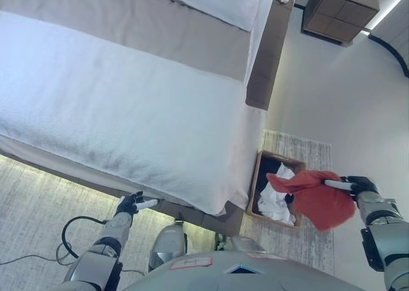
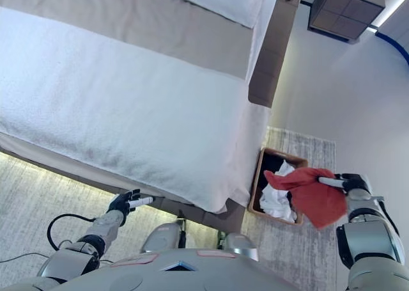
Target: Put the clothes on the bed into the basket.
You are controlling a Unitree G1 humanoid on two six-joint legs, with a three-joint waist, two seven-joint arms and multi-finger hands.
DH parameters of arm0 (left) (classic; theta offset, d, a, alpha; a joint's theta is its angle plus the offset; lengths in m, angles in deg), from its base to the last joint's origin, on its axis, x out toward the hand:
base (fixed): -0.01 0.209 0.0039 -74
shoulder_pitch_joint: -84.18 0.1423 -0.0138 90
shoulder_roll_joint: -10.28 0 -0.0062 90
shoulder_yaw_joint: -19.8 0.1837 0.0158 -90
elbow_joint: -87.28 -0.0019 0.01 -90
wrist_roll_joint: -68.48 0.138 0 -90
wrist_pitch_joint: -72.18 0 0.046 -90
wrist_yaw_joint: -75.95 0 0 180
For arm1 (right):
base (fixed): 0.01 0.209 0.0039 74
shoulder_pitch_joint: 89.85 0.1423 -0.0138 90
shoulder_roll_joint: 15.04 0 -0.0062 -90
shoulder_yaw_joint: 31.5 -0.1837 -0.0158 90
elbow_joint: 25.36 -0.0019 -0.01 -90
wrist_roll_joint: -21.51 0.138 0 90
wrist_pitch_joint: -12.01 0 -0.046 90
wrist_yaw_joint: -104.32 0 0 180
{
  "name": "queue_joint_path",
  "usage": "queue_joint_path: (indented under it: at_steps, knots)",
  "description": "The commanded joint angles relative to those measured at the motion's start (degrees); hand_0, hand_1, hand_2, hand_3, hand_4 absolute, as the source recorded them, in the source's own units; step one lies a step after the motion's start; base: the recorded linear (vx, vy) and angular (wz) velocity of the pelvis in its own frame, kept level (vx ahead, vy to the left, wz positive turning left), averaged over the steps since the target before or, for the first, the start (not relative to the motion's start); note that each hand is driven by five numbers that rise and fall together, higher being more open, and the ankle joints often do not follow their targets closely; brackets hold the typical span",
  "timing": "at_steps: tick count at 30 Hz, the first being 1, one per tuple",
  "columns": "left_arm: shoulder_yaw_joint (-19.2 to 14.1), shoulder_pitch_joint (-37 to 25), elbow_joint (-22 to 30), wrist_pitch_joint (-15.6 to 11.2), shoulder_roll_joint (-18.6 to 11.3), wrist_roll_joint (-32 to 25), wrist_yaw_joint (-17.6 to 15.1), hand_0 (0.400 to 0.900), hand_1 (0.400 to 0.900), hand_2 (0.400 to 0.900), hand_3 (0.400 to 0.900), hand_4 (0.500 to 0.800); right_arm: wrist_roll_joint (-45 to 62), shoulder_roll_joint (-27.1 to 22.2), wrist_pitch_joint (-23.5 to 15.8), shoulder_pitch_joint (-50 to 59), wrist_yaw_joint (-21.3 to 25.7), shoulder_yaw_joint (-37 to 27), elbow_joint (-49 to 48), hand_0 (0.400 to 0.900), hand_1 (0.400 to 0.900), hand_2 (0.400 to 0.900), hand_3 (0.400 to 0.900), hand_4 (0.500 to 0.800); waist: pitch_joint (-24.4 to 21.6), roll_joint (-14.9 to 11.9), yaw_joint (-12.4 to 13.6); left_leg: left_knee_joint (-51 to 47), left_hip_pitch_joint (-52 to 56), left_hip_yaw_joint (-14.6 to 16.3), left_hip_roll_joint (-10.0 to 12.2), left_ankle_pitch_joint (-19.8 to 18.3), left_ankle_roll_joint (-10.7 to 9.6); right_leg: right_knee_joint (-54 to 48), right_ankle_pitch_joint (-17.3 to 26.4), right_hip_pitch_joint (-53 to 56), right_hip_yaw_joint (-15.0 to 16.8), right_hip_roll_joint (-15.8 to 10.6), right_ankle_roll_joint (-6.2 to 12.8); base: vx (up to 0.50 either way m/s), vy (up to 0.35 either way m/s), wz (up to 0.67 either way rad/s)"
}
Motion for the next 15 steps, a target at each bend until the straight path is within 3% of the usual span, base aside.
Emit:
queue_joint_path:
  at_steps: [1,7,8,15]
  knots:
    - [-0.73,-1.00,-3.21,-0.96,-0.83,1.73,-0.01,0.900,0.900,0.900,0.900,0.800,2.44,-5.21,-1.30,2.38,0.97,-0.26,0.45,0.400,0.400,0.400,0.400,0.500,-3.36,-1.99,0.69,-0.14,2.67,-1.53,1.97,-5.56,-1.24,5.20,-1.05,-1.79,2.14,-4.65,3.75,0.02,-0.041,-0.02]
    - [-0.59,-0.08,-3.55,-0.72,0.06,2.09,0.23,0.900,0.900,0.900,0.900,0.800,3.01,-5.92,-0.94,2.89,0.81,-0.99,2.26,0.400,0.400,0.400,0.400,0.500,-4.13,-1.31,0.71,-0.14,3.43,-1.59,2.28,-5.72,-1.49,4.65,-1.17,-0.59,1.86,-4.34,3.55,0.01,-0.029,0.00]
    - [-0.60,0.04,-3.49,-0.69,0.11,1.90,0.34,0.900,0.900,0.900,0.900,0.800,2.86,-5.84,-0.86,2.93,0.84,-0.85,2.58,0.900,0.900,0.900,0.900,0.800,-4.25,-1.29,0.73,-0.14,3.48,-1.66,2.33,-5.71,-1.52,4.52,-1.16,-0.45,1.83,-4.28,3.54,0.00,-0.038,0.03]
    - [-0.37,0.73,-3.97,-0.43,0.96,1.99,0.73,0.900,0.900,0.900,0.900,0.800,2.97,-5.40,-0.79,3.58,0.60,-0.08,2.74,0.900,0.900,0.900,0.900,0.800,-4.73,-0.95,0.63,-0.14,2.92,-1.85,2.70,-5.29,-2.00,3.00,-0.74,-0.38,1.78,-3.74,3.15,-0.01,-0.007,0.01]
